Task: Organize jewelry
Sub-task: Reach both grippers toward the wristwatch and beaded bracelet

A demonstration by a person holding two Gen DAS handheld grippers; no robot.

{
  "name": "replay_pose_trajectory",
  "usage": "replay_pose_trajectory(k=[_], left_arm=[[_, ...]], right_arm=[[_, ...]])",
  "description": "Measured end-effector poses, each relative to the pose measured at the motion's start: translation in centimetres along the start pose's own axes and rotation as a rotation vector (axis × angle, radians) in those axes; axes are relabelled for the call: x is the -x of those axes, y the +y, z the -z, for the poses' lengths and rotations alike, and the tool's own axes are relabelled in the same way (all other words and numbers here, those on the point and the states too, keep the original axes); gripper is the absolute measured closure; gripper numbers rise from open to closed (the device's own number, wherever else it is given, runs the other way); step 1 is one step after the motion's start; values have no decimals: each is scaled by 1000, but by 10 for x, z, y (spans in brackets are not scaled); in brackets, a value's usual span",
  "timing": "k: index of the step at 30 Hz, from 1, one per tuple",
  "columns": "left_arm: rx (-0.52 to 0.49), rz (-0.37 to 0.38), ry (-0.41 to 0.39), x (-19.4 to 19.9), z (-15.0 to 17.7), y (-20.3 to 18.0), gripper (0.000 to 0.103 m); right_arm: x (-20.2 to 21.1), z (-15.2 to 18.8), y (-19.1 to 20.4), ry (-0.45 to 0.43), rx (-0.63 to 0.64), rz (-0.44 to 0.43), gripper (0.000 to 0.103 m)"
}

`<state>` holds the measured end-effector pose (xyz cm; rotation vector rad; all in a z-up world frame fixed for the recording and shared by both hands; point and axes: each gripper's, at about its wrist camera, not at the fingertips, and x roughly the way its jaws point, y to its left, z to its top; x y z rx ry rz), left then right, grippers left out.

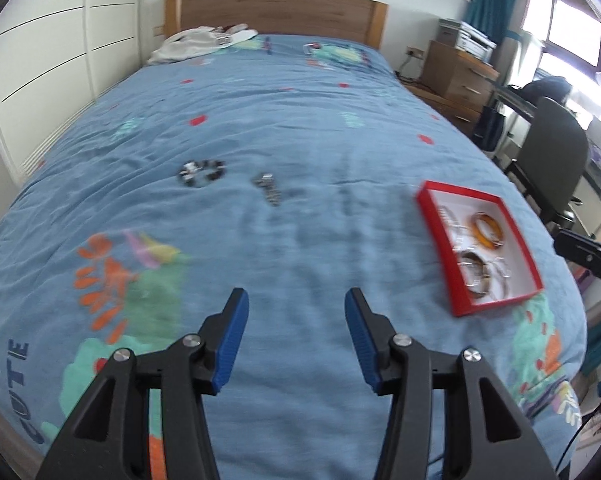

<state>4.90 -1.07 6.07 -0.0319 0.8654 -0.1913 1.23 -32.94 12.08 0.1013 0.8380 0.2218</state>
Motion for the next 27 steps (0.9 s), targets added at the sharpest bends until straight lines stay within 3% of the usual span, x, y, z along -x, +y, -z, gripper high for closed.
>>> replay_pose_trajectory(k=[13, 27], left_arm=[[110, -73, 20, -34, -23, 93, 52], [83, -24, 58, -117, -75, 112, 52]], right_arm=[[-77, -32, 55, 77, 86, -112, 57], [-182, -69, 81, 166, 116, -186, 55]])
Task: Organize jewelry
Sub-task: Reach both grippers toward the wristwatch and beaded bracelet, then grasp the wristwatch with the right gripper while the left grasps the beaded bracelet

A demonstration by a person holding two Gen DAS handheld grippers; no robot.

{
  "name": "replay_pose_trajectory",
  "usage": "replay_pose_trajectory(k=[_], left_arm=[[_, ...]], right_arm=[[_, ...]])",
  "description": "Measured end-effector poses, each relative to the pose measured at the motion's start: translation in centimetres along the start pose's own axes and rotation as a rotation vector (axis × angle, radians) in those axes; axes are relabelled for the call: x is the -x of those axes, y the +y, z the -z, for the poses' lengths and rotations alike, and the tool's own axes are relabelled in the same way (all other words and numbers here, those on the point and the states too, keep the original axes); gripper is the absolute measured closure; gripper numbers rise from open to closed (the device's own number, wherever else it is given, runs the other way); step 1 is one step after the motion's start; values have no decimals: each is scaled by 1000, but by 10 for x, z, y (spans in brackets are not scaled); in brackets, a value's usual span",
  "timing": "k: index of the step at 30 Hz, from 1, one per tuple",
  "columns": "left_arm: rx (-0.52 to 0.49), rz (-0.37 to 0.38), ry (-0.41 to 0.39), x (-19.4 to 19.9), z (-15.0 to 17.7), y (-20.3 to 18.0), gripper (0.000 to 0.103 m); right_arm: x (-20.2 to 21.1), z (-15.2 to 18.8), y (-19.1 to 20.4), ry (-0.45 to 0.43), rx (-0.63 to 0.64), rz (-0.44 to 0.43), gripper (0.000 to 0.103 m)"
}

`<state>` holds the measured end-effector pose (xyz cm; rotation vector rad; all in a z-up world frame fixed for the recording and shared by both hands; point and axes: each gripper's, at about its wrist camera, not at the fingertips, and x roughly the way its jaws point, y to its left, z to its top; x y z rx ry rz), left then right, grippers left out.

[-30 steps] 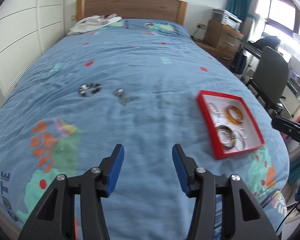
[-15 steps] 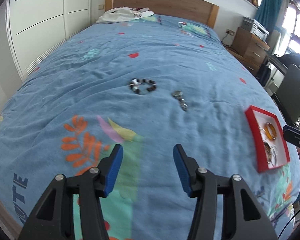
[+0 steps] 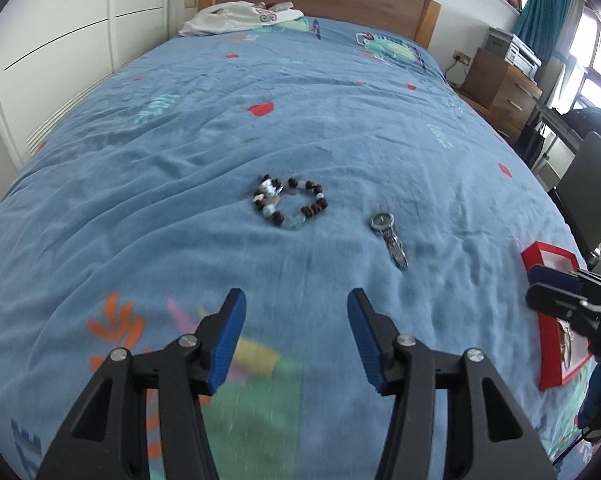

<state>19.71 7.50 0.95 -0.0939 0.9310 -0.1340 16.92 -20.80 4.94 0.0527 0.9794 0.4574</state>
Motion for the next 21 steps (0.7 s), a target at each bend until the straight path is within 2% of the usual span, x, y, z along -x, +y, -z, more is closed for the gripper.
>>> replay_pose_trajectory(k=[5, 11, 21], left_arm=[[3, 18, 30, -40, -22, 2, 52], [0, 43, 65, -84, -42, 6, 52], [2, 56, 75, -124, -70, 14, 52]], right_arm=[[-34, -13, -4, 28, 2, -17, 51], [-74, -23, -12, 61, -2, -30, 51], [-124, -42, -11, 89, 19, -59, 50]])
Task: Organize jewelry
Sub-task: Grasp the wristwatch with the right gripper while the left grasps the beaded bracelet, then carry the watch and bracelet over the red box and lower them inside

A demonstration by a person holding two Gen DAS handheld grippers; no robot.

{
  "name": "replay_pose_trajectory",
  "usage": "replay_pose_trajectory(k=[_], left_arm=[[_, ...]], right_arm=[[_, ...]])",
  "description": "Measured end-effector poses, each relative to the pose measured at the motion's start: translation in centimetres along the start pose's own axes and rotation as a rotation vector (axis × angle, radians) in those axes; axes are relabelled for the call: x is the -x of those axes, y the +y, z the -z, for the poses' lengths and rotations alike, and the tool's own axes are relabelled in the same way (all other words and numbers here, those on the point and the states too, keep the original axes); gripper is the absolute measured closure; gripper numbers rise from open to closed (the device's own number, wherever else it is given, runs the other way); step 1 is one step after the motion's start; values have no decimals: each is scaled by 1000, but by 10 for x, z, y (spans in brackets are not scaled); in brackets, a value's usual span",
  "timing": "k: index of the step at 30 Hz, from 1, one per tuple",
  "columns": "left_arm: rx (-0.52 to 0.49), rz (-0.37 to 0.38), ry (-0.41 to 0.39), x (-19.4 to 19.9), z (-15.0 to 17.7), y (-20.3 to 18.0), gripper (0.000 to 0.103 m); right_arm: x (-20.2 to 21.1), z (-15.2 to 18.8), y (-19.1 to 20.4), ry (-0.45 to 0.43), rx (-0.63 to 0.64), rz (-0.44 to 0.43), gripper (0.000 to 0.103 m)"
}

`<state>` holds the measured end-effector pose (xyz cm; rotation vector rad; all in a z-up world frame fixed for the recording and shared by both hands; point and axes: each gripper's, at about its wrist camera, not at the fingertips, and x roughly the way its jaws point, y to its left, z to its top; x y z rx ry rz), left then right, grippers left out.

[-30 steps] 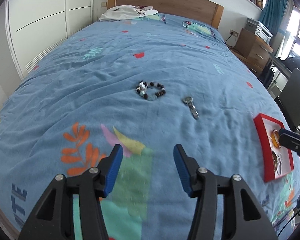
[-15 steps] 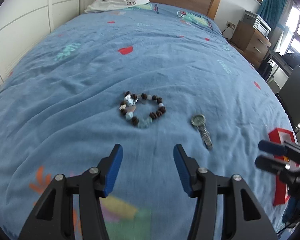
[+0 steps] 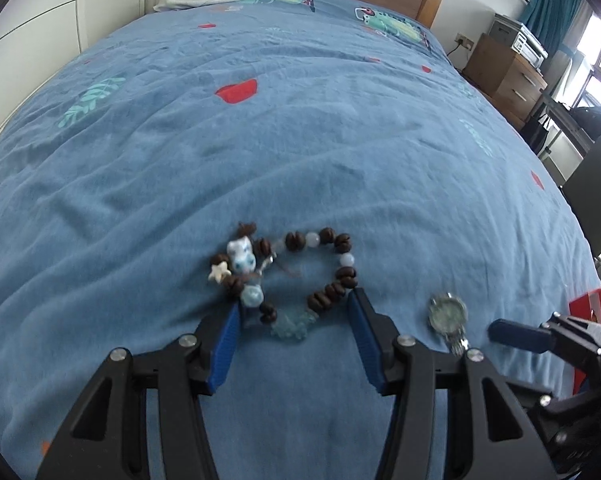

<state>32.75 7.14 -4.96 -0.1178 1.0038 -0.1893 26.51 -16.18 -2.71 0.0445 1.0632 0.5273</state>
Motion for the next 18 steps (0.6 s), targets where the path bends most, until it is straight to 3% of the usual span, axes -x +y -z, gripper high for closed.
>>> replay_pose_trajectory(k=[7, 14, 15, 18], left_arm=[[-1, -6, -20, -4, -2, 2, 56], [48, -13, -26, 1, 1, 15, 91], [54, -11, -27, 2, 2, 17, 91], [63, -17, -32, 10, 9, 17, 92]], right_arm=[[-24, -17, 11, 3, 10, -19, 51], [-33, -17, 16, 27, 11, -5, 87], [-33, -16, 16, 31, 6, -7, 92], [-29, -8, 19, 50, 12, -15, 94]])
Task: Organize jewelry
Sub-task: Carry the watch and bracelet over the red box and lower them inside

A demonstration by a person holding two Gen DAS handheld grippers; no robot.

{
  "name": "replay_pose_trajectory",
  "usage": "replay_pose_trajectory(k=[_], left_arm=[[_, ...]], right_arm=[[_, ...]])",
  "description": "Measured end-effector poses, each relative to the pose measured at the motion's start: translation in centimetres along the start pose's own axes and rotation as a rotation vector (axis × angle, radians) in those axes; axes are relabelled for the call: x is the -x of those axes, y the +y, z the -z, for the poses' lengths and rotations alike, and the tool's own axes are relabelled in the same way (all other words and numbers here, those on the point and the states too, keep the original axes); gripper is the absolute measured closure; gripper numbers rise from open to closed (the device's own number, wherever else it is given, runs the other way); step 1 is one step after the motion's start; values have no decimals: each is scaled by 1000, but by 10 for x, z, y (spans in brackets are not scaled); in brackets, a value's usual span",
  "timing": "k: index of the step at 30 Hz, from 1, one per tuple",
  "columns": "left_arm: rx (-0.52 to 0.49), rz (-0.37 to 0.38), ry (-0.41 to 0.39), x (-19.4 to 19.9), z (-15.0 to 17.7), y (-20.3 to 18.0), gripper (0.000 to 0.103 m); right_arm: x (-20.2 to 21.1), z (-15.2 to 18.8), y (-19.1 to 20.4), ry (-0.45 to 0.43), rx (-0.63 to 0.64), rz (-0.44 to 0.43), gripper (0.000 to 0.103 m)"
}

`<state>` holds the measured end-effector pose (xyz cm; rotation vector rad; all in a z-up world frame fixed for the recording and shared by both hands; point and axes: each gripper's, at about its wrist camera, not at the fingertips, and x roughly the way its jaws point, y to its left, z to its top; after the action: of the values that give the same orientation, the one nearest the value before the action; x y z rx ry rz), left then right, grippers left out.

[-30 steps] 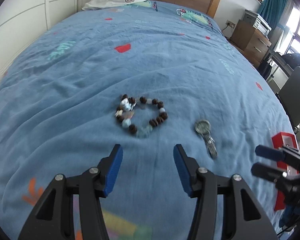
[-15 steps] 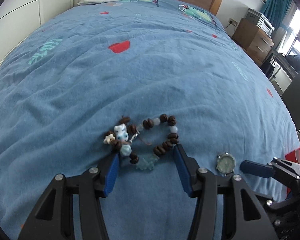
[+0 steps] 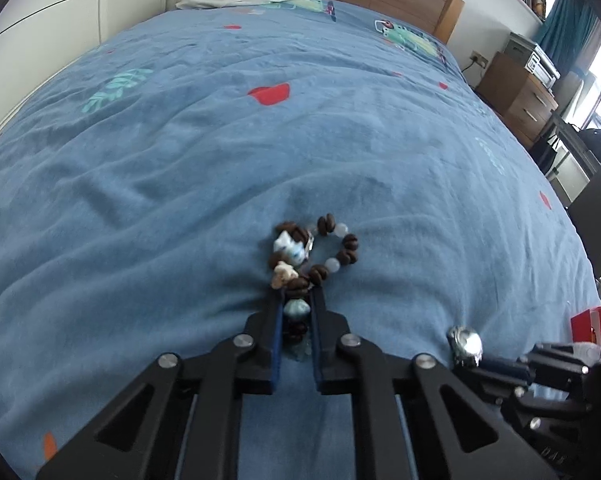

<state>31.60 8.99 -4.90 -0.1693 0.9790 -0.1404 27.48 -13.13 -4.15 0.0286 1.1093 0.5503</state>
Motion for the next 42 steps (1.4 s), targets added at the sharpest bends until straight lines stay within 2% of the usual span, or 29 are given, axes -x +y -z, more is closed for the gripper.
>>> replay_pose_trajectory(k=[4, 10, 21, 28, 33, 42], left_arm=[[2, 2, -7, 17, 14, -4, 92], [14, 18, -27, 55, 35, -14, 93], [-43, 70, -84, 136, 76, -64, 93], [-109, 115, -127, 177, 85, -116, 93], [-172, 167, -158, 202, 84, -169, 93], [-274, 264, -163, 210, 77, -262, 92]], right_arm=[[13, 22, 11, 3, 17, -5, 94], [54, 58, 16, -22, -10, -36, 94], [147, 117, 17, -122, -72, -43, 94], [200, 136, 7, -204, -95, 1, 94], [250, 152, -13, -277, -119, 50, 94], [318, 164, -71, -355, -166, 155, 94]])
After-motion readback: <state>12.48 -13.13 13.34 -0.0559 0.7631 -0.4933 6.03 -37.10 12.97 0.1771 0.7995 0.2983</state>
